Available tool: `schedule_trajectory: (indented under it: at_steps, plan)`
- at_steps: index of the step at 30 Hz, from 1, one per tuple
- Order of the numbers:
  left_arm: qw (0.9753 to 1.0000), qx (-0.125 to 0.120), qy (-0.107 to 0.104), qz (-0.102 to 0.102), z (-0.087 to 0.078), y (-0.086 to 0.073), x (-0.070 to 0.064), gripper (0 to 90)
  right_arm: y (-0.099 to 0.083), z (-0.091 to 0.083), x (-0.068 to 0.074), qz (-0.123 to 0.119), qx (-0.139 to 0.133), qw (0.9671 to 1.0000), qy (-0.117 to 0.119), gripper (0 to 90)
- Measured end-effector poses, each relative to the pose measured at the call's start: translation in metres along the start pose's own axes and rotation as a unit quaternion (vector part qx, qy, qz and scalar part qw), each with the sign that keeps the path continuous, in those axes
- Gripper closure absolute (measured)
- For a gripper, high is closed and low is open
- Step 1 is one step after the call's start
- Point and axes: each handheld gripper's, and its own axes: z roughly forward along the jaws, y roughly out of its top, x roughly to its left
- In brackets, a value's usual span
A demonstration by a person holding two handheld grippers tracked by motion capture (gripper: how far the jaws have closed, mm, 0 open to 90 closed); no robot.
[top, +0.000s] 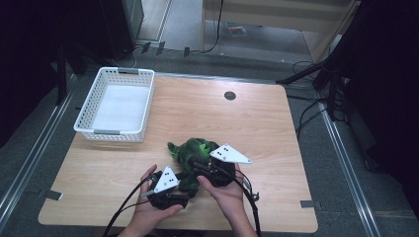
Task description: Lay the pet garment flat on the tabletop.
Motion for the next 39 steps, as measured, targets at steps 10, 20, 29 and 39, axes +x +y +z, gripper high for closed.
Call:
schedule_trajectory:
  at_steps: [10, 20, 29, 39]
  plan:
    - [0.9960, -0.027, -0.017, -0.084, -0.031, 0.002, 0.053, 77.9, 0.005, -0.012, -0.017, -0.017, -0.003, 0.9992, -0.036, 47.7]
    - [0.9910, 0.005, -0.024, -0.131, -0.039, -0.006, 0.087, 77.8, 0.003, -0.019, -0.037, 0.011, -0.025, 0.9978, -0.061, 54.9]
    - [0.9901, 0.038, -0.026, -0.133, -0.032, -0.010, 0.090, 65.8, -0.009, -0.003, -0.035, 0.004, 0.004, 0.9987, -0.050, 52.5]
    - [0.9927, -0.026, -0.077, -0.089, -0.046, 0.012, 0.069, 37.9, -0.009, 0.000, -0.023, -0.019, -0.023, 0.9994, -0.019, 50.3]
